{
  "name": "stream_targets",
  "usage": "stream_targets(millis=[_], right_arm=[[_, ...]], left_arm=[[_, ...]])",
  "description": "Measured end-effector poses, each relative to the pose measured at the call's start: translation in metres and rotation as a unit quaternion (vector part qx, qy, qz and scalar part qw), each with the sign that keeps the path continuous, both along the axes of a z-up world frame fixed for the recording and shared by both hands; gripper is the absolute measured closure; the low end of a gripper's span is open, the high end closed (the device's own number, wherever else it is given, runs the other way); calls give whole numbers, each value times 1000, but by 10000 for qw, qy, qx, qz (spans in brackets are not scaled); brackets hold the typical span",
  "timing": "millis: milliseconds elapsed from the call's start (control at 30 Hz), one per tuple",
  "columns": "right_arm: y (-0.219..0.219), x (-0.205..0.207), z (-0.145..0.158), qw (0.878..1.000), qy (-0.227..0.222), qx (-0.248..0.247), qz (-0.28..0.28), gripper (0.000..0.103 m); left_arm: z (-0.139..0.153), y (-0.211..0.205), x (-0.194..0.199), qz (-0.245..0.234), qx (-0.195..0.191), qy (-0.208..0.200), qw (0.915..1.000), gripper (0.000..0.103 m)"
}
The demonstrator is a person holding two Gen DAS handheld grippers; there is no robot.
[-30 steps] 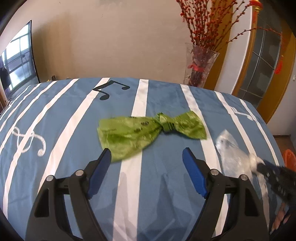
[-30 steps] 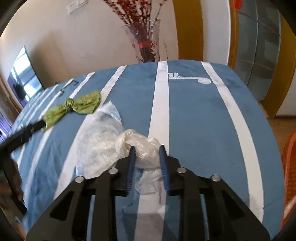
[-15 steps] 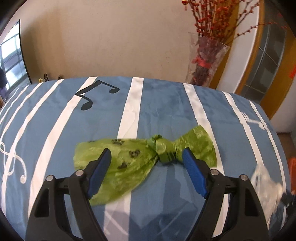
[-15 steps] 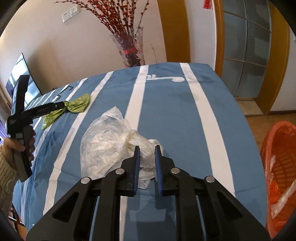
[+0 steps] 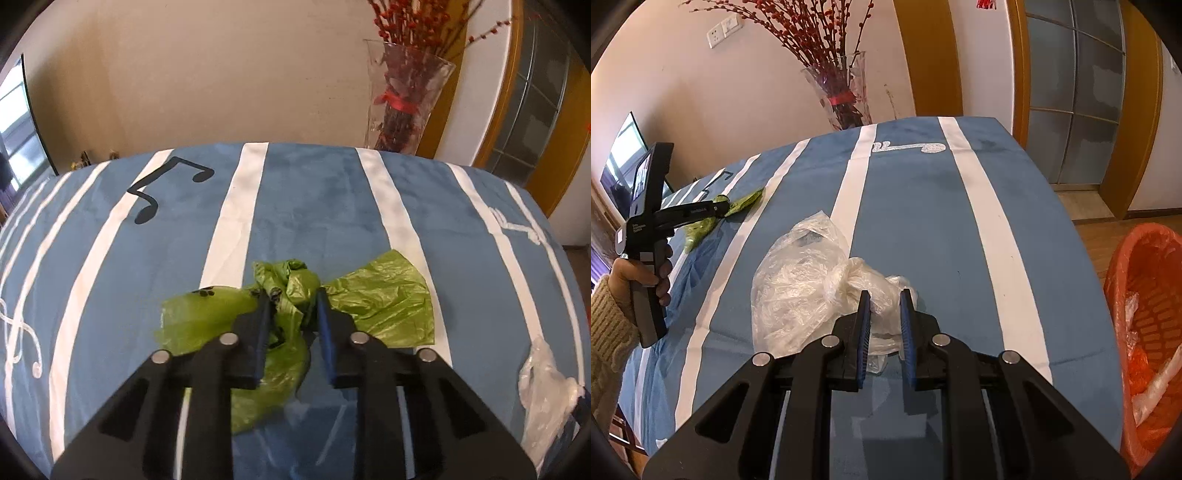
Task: Collect trash
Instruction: 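Close the left gripper on the lime-green bag while the right gripper grasps the clear plastic, then carry the lime-green bag and clear plastic over the orange basket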
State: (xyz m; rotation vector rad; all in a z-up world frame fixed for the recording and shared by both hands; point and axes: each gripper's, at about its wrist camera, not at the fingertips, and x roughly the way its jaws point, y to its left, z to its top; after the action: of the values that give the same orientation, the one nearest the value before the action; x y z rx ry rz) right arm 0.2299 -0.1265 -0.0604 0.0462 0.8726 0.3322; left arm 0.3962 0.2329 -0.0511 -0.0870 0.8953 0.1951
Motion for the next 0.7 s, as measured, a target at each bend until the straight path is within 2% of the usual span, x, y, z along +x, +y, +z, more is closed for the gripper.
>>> stream_targets(millis=[267,600,700], right_arm=[[-37,-17,29,9990,-280,112,-332,87],[-89,-46,55,9947,-559,281,-814,87],[-106,-57,61,9929,-639,331,-949,87]], left_arm=[[11,-24,-17,-152,-173,-64,9997,83],[42,-90,-44,-692,137,-303,9971,83],[51,-111,-52,-851,118,-382,9956,83]])
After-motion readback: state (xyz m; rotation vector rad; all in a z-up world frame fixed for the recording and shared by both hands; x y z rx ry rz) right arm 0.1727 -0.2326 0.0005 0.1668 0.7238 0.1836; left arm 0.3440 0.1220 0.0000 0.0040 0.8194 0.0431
